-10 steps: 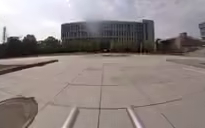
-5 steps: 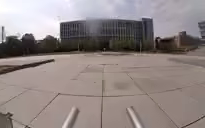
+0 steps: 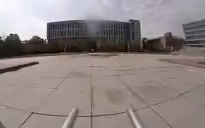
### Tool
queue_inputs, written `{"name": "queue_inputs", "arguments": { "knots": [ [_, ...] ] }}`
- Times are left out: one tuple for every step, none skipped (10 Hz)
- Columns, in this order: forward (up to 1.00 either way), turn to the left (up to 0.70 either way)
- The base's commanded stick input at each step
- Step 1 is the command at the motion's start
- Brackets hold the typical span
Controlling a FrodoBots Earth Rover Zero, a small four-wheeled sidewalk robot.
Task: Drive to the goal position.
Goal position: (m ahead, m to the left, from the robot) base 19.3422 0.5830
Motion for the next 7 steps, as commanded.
{"name": "queue_inputs", "arguments": {
  "knots": [
    [1.0,-0.38],
    [1.0,-0.38],
    [1.0,-0.38],
    [1.0,-0.38],
    [1.0,-0.24],
    [1.0,-0.01],
    [1.0,0.02]
  ]
}}
